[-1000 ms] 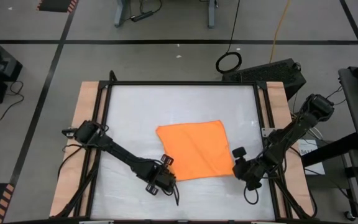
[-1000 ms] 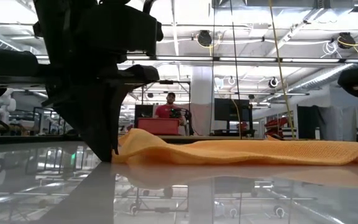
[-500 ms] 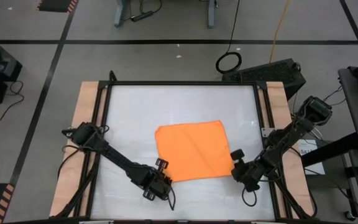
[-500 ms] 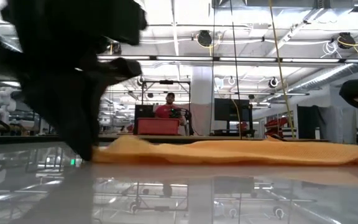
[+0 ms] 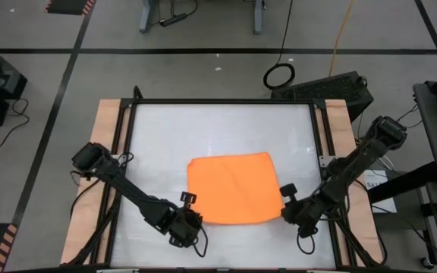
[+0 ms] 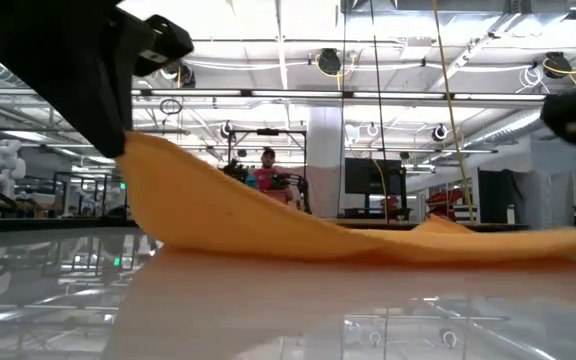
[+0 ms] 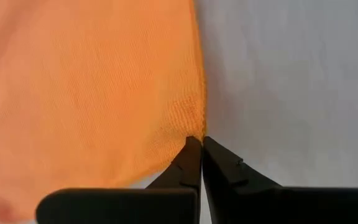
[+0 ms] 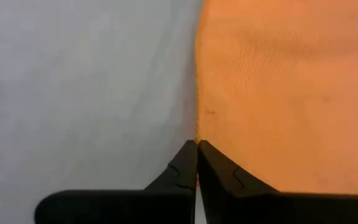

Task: Roll towel
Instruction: Fold the orange microfiber cloth

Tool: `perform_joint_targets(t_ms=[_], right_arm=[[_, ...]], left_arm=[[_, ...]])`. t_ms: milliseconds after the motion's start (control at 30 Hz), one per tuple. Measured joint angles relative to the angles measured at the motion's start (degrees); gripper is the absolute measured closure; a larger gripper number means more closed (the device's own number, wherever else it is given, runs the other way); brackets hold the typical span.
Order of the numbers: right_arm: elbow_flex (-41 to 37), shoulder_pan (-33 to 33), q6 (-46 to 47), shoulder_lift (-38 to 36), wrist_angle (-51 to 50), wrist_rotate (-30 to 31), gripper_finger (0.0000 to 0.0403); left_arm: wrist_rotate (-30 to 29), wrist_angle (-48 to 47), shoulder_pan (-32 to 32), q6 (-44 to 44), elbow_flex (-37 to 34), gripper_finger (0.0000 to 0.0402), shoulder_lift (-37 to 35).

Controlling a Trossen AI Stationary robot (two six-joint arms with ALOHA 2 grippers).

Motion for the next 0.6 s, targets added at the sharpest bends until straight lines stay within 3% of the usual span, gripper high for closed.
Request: perform_joint_targets(t_ms=[133,267,333,600], right_arm=[[6.28,0.00,-2.41,-0.87,-4.65,-0.78,0.0402],[11.12,0.00,-3.90,-1.09,-8.06,-5.92,0.0402],[12.78,0.00,-3.98,-1.17,-9.86,-8.17,0.0403],[13.37,-1.53,-1.79,-1.15,-14.40,-7.94,0.0403]], left_arm=[[0.07,-1.91,-1.40,-3.25,0.00,0.0392,0.06],[-0.36,-3.31,-2.88,-5.47,0.72,0.0392,0.08],[-2.83,-5.77,-3.82,-6.82,2.37,0.0392,0.08],[-9.95,-11.02,-4.72,-7.74,6.46,0.0392,-0.01]])
